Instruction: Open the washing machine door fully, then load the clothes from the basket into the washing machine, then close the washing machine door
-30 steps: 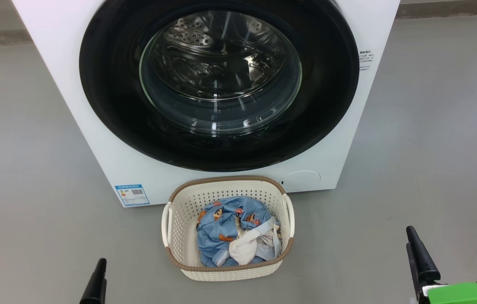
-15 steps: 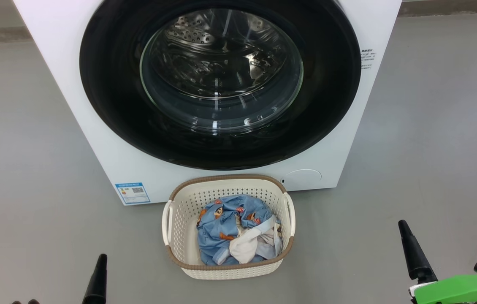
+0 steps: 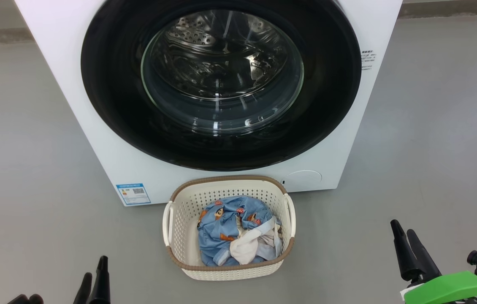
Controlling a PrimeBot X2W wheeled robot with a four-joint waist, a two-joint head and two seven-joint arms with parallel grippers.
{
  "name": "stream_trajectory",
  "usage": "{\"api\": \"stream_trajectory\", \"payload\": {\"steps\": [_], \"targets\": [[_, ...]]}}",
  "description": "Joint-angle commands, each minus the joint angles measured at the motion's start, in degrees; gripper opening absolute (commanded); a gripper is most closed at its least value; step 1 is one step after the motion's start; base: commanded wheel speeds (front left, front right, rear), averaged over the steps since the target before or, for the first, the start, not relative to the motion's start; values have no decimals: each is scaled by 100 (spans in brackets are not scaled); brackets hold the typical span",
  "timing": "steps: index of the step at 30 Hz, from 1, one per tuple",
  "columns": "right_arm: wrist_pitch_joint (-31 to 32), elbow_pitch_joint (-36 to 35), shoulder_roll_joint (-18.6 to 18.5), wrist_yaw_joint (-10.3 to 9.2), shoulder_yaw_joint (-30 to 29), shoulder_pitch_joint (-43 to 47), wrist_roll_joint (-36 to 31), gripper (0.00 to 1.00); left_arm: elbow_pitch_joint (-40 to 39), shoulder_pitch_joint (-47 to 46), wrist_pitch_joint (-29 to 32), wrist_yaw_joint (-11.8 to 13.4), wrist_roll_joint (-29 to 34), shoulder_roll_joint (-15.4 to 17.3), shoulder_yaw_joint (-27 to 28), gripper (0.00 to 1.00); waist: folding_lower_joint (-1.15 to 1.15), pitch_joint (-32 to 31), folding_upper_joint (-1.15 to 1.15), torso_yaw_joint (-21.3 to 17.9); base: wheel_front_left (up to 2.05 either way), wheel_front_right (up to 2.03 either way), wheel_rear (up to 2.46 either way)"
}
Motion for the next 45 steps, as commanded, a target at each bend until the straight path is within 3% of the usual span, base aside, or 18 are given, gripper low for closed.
{"api": "stream_trajectory", "payload": {"steps": [1, 20, 45], "targets": [[-84, -196, -89, 4, 112, -137, -238, 100, -182, -91, -84, -30, 217, 110, 78, 100, 0, -6, 0, 1, 0, 0, 0], [-402, -36, -200, 6, 172, -66, -1649, 100, -393, -3, -404, -31, 1815, 196, 67, 100, 0, 14, 0, 5, 0, 0, 0], [-804, -453, -123, 7, 66, 69, -3444, 100, -850, 101, -808, 126, 3647, 378, -22, 100, -1, 62, 0, -5, 0, 0, 0]]}}
